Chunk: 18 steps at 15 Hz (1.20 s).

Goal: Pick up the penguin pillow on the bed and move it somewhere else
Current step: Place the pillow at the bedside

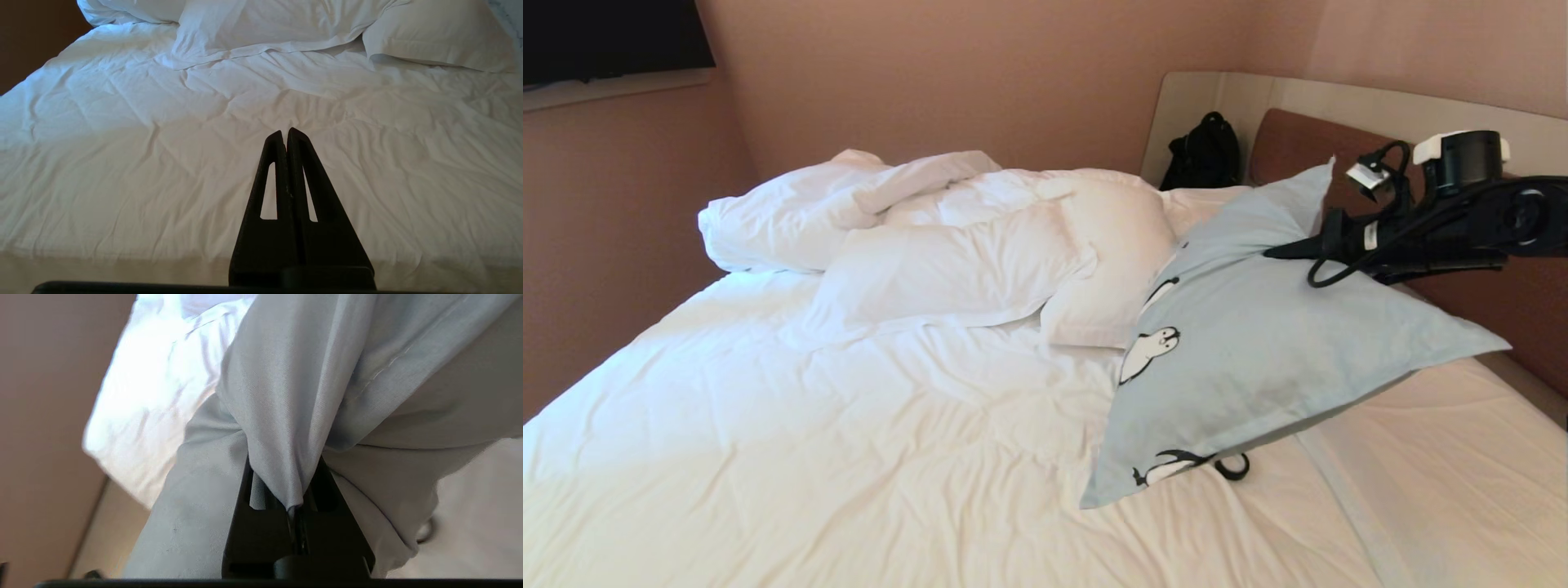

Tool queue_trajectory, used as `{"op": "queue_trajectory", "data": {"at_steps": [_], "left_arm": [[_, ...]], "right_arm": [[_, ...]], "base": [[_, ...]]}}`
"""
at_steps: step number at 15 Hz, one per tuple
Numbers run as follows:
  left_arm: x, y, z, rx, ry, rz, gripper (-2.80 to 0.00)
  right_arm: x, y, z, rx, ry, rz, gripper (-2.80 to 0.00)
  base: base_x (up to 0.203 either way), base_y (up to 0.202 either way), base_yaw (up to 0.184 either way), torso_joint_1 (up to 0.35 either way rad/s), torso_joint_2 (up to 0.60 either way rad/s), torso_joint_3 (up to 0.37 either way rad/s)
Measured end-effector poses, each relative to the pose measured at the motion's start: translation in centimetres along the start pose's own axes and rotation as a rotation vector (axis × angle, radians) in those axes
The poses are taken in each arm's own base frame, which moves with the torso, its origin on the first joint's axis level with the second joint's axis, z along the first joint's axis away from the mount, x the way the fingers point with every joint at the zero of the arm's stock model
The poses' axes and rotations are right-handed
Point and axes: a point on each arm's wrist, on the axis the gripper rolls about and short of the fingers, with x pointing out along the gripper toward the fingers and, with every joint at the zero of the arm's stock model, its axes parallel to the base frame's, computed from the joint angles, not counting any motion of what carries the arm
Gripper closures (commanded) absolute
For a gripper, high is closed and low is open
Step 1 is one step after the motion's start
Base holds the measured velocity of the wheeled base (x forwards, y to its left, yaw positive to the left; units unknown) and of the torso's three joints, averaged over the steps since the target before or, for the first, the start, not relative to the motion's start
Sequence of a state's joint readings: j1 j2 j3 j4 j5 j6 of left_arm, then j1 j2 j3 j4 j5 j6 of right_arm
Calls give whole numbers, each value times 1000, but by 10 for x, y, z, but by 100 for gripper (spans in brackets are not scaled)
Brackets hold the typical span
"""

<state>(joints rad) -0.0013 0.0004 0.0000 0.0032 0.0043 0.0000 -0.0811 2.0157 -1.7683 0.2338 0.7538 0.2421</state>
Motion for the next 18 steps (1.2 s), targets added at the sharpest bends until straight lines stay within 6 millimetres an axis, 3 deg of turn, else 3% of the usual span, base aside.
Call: {"op": "queue_trajectory", "data": {"at_steps": [6,12,18], "left_arm": [[0,0,0,0,0,0,0],[0,0,0,0,0,0,0],[0,0,0,0,0,0,0]], "right_arm": [[-36,-52,22,-189,-93,-129,0],[-42,-111,19,-331,-100,-240,0],[-68,-138,25,-491,-159,-279,0]], "base": [[0,0,0,0,0,0],[0,0,0,0,0,0],[0,0,0,0,0,0]]}}
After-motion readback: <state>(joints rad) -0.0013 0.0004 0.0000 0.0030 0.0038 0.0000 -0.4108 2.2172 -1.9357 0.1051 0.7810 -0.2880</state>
